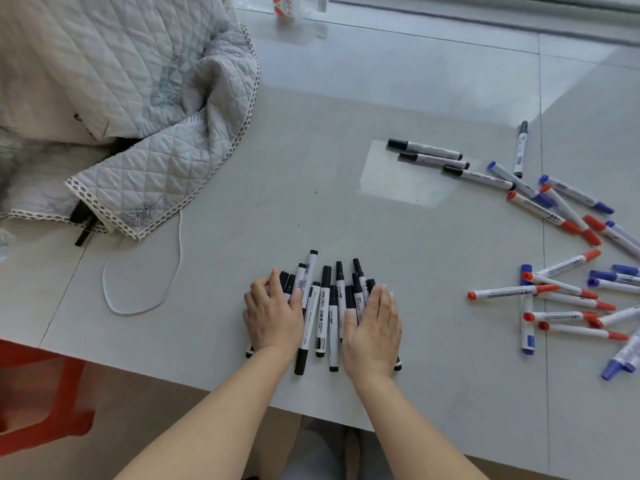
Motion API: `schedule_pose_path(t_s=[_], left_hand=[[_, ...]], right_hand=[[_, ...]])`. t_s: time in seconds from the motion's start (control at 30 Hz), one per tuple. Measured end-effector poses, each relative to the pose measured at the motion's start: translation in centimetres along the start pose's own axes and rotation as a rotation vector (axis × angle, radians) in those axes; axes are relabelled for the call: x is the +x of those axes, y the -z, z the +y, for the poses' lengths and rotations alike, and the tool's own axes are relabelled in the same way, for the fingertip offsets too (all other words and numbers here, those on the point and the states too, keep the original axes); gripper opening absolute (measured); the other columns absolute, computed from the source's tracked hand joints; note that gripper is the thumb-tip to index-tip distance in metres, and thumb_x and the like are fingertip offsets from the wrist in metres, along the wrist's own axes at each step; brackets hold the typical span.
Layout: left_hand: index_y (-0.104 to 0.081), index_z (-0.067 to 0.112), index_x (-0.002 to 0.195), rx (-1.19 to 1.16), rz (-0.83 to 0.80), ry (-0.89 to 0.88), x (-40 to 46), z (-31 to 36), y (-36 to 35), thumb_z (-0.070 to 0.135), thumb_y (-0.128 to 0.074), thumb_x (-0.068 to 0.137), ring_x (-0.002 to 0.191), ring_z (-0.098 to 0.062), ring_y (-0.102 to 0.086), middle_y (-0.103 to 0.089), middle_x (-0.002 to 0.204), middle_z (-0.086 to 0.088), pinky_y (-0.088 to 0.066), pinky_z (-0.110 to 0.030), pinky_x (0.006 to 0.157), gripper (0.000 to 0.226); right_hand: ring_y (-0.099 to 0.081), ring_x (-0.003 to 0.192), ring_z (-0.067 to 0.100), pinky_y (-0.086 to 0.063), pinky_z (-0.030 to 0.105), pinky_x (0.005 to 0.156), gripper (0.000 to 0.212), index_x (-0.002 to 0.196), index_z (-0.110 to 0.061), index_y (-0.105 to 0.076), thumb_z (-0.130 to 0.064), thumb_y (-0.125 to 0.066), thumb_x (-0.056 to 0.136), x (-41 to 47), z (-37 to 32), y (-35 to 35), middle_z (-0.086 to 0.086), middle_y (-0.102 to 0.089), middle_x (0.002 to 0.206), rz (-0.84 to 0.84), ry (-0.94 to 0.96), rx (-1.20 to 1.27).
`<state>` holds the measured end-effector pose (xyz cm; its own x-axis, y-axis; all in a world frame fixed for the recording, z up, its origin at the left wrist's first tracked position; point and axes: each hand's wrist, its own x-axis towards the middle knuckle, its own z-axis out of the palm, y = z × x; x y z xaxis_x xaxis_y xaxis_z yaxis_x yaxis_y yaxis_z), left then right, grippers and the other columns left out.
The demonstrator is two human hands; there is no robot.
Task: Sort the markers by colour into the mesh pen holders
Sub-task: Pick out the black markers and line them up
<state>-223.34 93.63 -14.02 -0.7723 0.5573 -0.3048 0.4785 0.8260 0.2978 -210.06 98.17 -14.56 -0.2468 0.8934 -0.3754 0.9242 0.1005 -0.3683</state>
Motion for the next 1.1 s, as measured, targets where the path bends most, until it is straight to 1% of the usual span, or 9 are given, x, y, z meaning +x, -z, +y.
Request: schedule_pose_path(t_s=[0.13, 0.23, 0.37, 0.47, 0.6, 0.73, 0.83, 1.0, 1.1], left_hand=[[-0.038, 0.013, 0.137, -0.04, 0.012, 0.006, 0.2, 0.8, 1.1, 0.034, -0.05, 0.09, 0.113, -0.028, -0.035, -0.037, 0.127, -0.011, -0.037, -0.039, 0.09, 0.053], [-0.041, 0.012, 0.135, -0.089, 0.046, -0.019, 0.5, 2.3, 2.1, 0.029, -0.053, 0.089, 0.113, -0.03, -0.035, -0.039, 0.126, -0.014, -0.035, -0.04, 0.092, 0.051], [-0.041, 0.011, 0.134, -0.166, 0.062, -0.109, 1.6, 5.9, 3.2, 0.022, -0.053, 0.088, 0.112, -0.029, -0.035, -0.038, 0.123, -0.013, -0.033, -0.038, 0.096, 0.049], [-0.037, 0.013, 0.137, -0.219, -0.004, -0.218, 2.9, 9.4, 3.5, 0.019, -0.052, 0.088, 0.115, -0.024, -0.036, -0.034, 0.124, -0.009, -0.033, -0.033, 0.098, 0.052], [-0.036, 0.019, 0.136, -0.214, -0.123, -0.313, 5.2, 14.5, 3.1, 0.022, -0.049, 0.089, 0.11, -0.016, -0.045, -0.036, 0.125, -0.002, -0.04, -0.024, 0.082, 0.049], [-0.04, 0.02, 0.132, -0.219, -0.216, -0.275, 7.6, 20.0, 2.1, 0.024, -0.046, 0.091, 0.099, -0.015, -0.051, -0.044, 0.124, 0.0, -0.043, -0.028, 0.077, 0.042], [-0.041, 0.019, 0.131, -0.217, -0.254, -0.225, 9.5, 23.7, 0.6, 0.026, -0.046, 0.091, 0.102, -0.017, -0.052, -0.046, 0.125, -0.001, -0.043, -0.029, 0.082, 0.04], [-0.047, 0.02, 0.128, -0.027, -0.129, -0.345, 12.5, 28.0, -1.4, 0.021, -0.048, 0.089, 0.115, -0.024, -0.043, -0.045, 0.125, -0.004, -0.041, -0.034, 0.086, 0.039], [-0.052, 0.021, 0.122, 0.099, 0.001, -0.476, 14.4, 29.8, -2.1, 0.024, -0.05, 0.088, 0.115, -0.024, -0.039, -0.047, 0.12, -0.004, -0.039, -0.036, 0.085, 0.034]], right_hand=[[-0.001, 0.144, 0.012, 0.004, 0.024, 0.113, 0.064, 0.148, -0.016, 0.0, -0.04, -0.029, 0.097, -0.6, 0.7, 1.2, -0.001, -0.006, 0.157, -0.028, 0.019, 0.11], [-0.016, 0.141, 0.015, -0.012, 0.028, 0.115, 0.06, 0.148, -0.015, -0.013, -0.036, -0.037, 0.096, -0.5, 1.3, 2.7, 0.001, -0.02, 0.153, -0.024, -0.013, 0.208], [-0.031, 0.131, 0.016, -0.028, 0.029, 0.107, 0.054, 0.142, -0.014, -0.027, -0.028, -0.045, 0.094, 0.5, 2.2, 4.8, 0.001, -0.037, 0.142, -0.016, -0.046, 0.278], [-0.037, 0.125, 0.016, -0.033, 0.029, 0.103, 0.047, 0.137, -0.014, -0.036, -0.027, -0.047, 0.093, 2.2, 3.1, 6.6, -0.001, -0.045, 0.134, -0.031, -0.037, 0.294], [-0.044, 0.114, 0.018, -0.033, 0.026, 0.096, 0.033, 0.123, -0.013, -0.051, -0.019, -0.049, 0.091, 6.5, 5.3, 10.3, 0.001, -0.055, 0.121, 0.012, 0.02, 0.257], [-0.048, 0.105, 0.015, -0.035, 0.021, 0.081, 0.026, 0.113, -0.014, -0.058, -0.015, -0.049, 0.089, 12.4, 8.2, 15.3, 0.001, -0.06, 0.112, 0.053, 0.043, 0.24], [-0.05, 0.103, 0.019, -0.038, 0.027, 0.08, 0.023, 0.108, -0.012, -0.061, -0.013, -0.049, 0.088, 17.0, 10.1, 18.7, 0.004, -0.062, 0.106, 0.118, 0.053, 0.183], [-0.054, 0.101, 0.022, -0.044, 0.032, 0.082, 0.023, 0.106, -0.012, -0.062, -0.012, -0.048, 0.088, 22.4, 11.7, 21.3, 0.005, -0.062, 0.105, 0.135, 0.12, 0.067], [-0.06, 0.097, 0.022, -0.045, 0.03, 0.074, 0.026, 0.11, -0.016, -0.062, -0.016, -0.045, 0.09, 24.7, 11.7, 21.3, 0.003, -0.066, 0.107, 0.105, 0.14, 0.025]])
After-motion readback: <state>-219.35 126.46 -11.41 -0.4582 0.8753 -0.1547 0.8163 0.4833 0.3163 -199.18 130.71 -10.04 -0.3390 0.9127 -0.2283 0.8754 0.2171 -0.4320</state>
